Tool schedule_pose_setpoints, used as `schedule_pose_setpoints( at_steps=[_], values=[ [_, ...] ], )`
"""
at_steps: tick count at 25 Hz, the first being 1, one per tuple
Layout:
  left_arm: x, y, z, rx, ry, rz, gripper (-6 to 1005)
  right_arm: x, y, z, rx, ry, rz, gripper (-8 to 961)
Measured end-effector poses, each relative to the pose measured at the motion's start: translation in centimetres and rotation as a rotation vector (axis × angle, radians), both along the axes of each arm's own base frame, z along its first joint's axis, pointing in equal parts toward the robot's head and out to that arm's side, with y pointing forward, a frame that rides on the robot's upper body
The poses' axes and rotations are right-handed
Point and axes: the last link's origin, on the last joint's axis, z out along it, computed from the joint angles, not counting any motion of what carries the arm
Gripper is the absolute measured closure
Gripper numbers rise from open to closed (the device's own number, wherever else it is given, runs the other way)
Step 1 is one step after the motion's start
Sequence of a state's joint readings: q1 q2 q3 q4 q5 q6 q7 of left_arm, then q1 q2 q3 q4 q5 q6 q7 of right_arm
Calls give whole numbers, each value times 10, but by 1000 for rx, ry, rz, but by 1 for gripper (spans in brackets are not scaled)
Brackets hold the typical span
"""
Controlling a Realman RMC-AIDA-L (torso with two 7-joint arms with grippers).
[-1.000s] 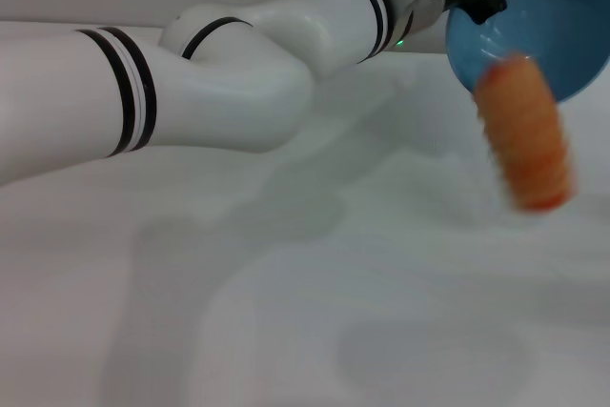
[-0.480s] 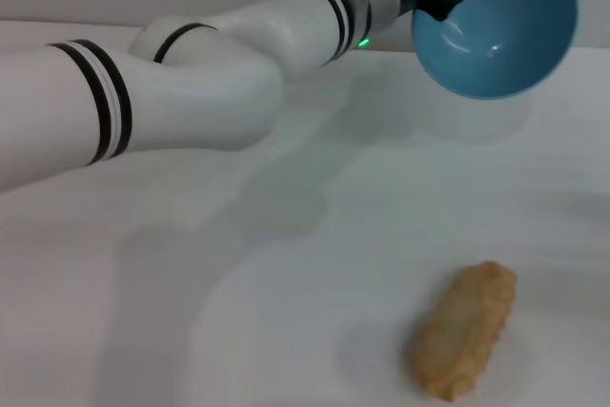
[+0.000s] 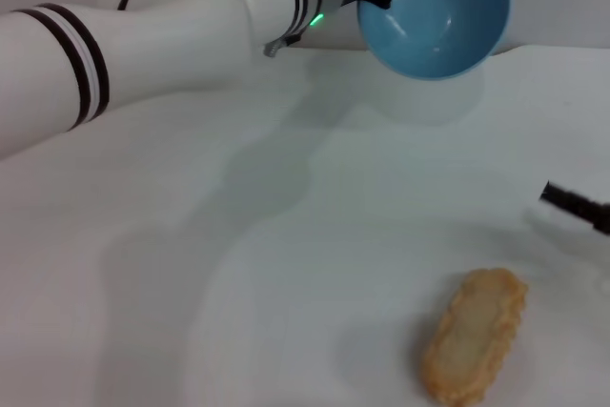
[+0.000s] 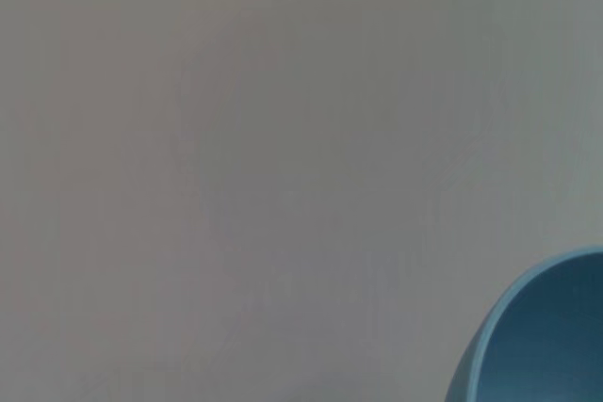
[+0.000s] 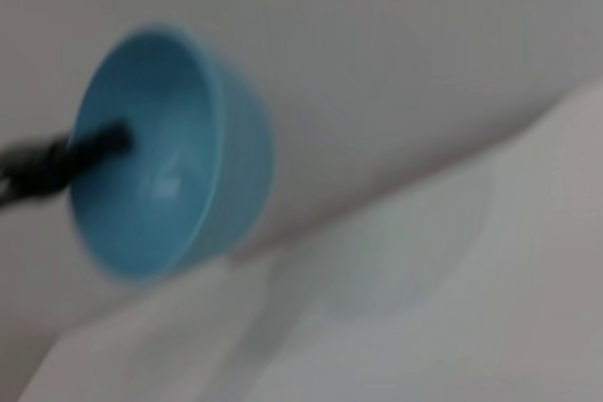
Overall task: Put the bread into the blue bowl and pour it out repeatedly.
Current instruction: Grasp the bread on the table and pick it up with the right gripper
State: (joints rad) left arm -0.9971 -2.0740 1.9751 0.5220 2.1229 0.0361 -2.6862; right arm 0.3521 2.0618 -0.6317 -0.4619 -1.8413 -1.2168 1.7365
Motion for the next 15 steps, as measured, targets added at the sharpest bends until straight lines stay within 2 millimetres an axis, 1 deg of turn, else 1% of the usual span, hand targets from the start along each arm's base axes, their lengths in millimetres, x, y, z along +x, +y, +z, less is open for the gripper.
schedule_pose_setpoints(
  at_steps=[2, 7, 12, 15],
  values=[
    [-4, 1, 1, 3, -3, 14, 1000, -2, -3, 1, -62, 1, -4, 319],
    [-11, 0, 2, 4, -3, 37, 1000, -4, -10, -5, -228, -10, -13, 319],
    [-13, 0, 2, 8, -8, 47, 999, -5, -9, -8, -298, -34, -32, 319],
    [-14, 0, 2, 11, -13, 52, 999, -6, -9, -8, -301, -28, -32, 319]
  ],
)
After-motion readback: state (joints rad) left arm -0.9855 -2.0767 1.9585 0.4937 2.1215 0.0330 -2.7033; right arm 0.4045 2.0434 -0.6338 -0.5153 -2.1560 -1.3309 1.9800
